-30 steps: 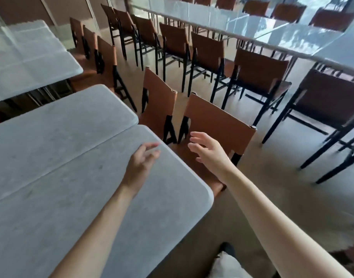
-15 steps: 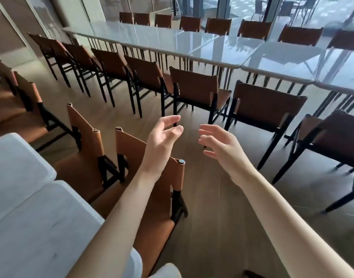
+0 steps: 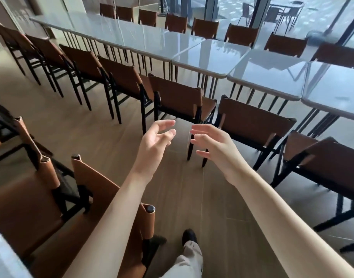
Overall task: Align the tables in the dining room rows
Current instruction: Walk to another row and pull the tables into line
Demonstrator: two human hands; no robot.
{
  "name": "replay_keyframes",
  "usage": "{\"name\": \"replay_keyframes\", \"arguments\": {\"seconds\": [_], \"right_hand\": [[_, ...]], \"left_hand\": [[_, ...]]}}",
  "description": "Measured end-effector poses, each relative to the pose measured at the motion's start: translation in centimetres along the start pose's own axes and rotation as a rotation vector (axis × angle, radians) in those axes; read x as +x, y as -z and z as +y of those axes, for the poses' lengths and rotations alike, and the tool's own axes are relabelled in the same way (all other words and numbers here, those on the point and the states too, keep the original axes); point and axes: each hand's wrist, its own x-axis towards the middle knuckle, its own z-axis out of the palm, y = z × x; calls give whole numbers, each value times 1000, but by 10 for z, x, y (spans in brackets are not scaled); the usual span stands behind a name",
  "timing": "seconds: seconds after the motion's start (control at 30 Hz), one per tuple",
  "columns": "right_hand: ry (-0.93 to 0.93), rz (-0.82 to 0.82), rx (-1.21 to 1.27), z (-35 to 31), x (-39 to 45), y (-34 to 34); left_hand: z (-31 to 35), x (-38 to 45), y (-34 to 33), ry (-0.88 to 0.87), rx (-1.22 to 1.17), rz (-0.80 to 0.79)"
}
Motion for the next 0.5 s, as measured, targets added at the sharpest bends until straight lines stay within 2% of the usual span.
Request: {"name": "replay_keyframes", "arguments": {"seconds": [0.27, 0.5], "right_hand": [[29, -195, -136, -13, 166, 17], [72, -229, -102, -27, 285, 22]], "left_hand": [[-41, 133, 7, 89, -147, 286], [-38, 239, 13, 50, -117, 314]]}}
